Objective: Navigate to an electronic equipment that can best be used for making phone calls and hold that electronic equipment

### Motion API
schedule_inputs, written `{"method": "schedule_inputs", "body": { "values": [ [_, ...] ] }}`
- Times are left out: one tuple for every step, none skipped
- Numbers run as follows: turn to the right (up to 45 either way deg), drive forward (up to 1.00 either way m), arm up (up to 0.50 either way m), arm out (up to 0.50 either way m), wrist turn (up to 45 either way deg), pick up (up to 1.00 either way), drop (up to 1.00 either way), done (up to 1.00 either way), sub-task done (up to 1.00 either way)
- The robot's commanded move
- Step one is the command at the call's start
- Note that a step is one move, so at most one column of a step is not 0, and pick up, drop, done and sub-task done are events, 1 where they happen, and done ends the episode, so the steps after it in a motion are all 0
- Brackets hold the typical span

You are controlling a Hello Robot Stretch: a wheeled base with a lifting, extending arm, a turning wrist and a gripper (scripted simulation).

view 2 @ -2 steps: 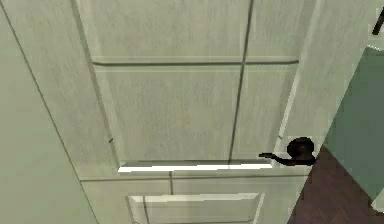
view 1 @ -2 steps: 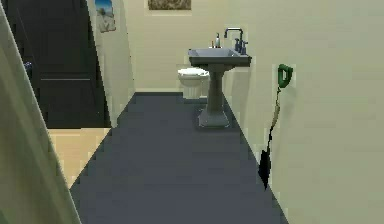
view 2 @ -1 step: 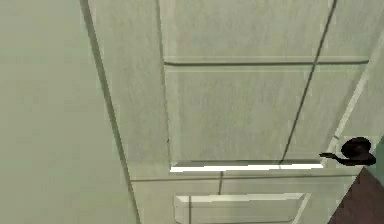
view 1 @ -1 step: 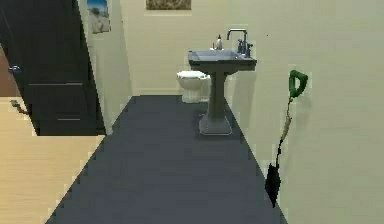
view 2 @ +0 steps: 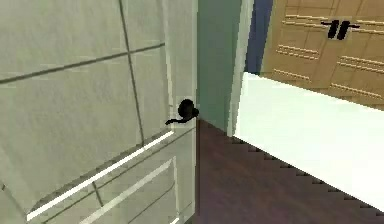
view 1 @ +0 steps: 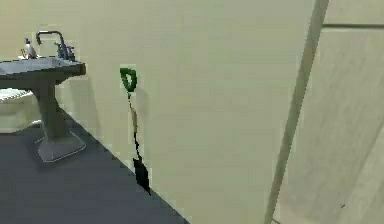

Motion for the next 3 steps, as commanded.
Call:
{"method": "schedule_inputs", "body": {
  "values": [
    [45.0,0.0,0.0,0.0,0.0,0.0,0.0,0.0,0.0],
    [42.0,0.0,0.0,0.0,0.0,0.0,0.0,0.0,0.0],
    [0.0,0.05,0.0,0.0,0.0,0.0,0.0,0.0,0.0]
  ]
}}
